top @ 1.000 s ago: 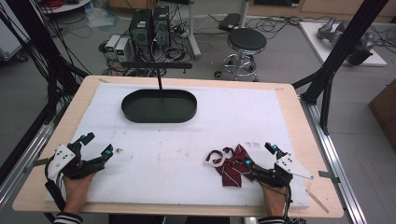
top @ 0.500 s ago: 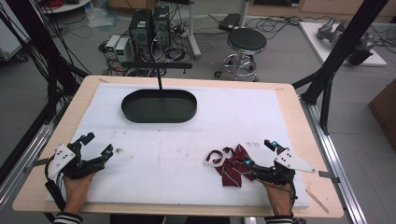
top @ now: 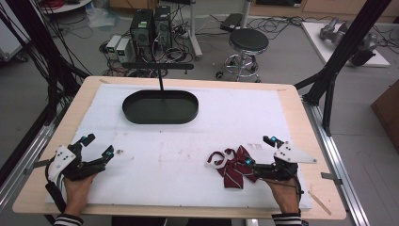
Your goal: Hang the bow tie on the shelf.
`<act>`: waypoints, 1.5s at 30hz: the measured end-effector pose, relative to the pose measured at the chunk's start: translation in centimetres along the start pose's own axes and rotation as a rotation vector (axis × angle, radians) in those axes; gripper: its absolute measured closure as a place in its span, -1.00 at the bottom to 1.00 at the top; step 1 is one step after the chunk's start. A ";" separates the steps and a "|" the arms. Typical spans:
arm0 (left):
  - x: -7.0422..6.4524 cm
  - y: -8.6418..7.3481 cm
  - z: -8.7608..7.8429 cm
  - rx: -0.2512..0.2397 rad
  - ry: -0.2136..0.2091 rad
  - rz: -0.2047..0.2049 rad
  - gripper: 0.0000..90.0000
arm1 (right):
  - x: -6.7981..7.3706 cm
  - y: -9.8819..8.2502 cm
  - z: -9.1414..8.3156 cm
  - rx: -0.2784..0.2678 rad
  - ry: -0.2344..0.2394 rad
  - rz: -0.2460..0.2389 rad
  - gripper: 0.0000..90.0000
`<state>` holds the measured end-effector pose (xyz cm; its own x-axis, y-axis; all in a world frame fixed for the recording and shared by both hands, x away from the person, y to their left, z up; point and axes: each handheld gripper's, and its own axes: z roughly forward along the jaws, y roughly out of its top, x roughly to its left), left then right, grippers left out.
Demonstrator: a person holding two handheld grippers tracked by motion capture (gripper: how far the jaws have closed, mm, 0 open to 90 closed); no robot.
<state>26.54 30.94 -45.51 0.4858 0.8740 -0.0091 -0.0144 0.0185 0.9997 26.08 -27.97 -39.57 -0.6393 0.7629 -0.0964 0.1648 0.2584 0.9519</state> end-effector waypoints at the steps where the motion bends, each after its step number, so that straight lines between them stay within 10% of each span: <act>1: 0.0 0.0 0.0 0.002 -0.001 0.000 -0.67 | 0.0 0.1 0.1 0.010 0.005 -0.004 -0.78; 45: 0.0 0.0 0.0 0.003 -0.001 -0.002 -0.67 | 1.2 3.3 3.9 0.264 0.268 -0.164 -0.77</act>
<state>26.58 30.95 -45.50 0.4866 0.8736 -0.0111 -0.0105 0.0186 0.9998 28.78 -23.87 -37.71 -0.8402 0.5267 -0.1286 0.2091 0.5335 0.8195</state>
